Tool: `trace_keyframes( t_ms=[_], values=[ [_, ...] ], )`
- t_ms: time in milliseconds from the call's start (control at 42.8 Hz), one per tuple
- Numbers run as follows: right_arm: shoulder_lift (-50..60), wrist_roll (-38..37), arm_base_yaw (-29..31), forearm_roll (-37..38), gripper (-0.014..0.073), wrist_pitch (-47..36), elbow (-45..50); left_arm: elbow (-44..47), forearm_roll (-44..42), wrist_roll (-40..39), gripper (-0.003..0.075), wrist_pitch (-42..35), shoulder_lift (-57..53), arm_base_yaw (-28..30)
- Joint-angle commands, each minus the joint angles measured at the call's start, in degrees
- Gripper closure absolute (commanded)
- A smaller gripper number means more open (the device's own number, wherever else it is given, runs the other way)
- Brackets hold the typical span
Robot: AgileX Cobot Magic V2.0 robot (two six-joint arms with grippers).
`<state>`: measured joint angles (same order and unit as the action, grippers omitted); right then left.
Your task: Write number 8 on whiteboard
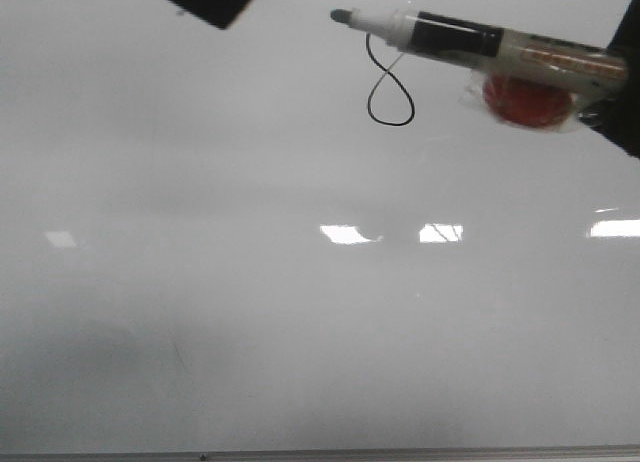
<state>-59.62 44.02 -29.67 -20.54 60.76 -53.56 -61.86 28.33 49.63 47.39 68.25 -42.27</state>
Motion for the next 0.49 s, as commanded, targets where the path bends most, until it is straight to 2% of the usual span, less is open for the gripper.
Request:
trace_keyframes(
  t_ms=[0,210,420,467],
  values=[
    [1.62,1.94,-0.50,-2.00,0.0662,0.73,-1.45,-4.78,2.25,0.47,0.0153,-2.01,2.53,-4.26],
    [1.62,1.94,-0.50,-2.00,0.0662,1.63,-1.45,-9.87,2.25,0.92,0.0155,-1.87,9.96,-9.36],
    [1.62,1.99,-0.50,-1.95,0.0662,1.87,-1.45,-11.76,2.25,2.26,0.0158,0.56,12.92,-9.94],
    [1.62,1.99,-0.50,-1.95,0.0662,1.87,-1.45,-11.76,2.35,2.26,0.0179,1.18,13.16,-9.94]
  ],
)
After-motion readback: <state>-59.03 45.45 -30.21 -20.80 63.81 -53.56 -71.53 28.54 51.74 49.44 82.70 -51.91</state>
